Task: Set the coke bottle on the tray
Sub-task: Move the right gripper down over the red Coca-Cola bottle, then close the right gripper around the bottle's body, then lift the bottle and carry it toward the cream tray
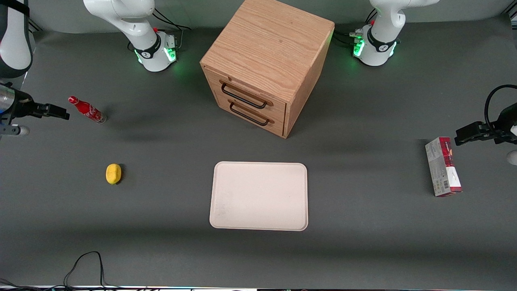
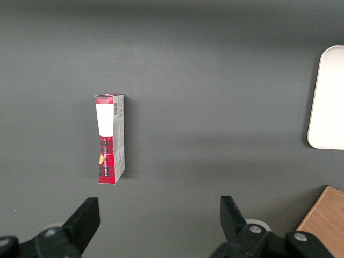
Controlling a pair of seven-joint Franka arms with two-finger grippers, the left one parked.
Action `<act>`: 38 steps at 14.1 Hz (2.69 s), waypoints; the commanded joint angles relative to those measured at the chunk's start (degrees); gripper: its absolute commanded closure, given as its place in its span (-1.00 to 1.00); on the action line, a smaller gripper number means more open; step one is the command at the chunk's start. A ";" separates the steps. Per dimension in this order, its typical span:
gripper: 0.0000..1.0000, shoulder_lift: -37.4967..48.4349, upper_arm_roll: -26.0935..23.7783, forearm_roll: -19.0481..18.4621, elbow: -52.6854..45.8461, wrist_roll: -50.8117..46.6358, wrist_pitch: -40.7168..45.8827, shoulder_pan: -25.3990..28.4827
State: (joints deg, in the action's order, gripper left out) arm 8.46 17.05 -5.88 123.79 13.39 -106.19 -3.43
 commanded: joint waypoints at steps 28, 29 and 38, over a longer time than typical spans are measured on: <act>1.00 1.31 4.77 -0.11 7.91 3.59 -15.22 0.36; 1.00 -0.53 2.31 0.34 2.73 1.75 -11.28 0.27; 1.00 -26.53 -18.00 5.71 -57.90 -18.98 28.19 1.05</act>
State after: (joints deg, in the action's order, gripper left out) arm -8.00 2.41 -1.51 84.19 0.08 -87.20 -2.65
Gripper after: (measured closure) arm 0.630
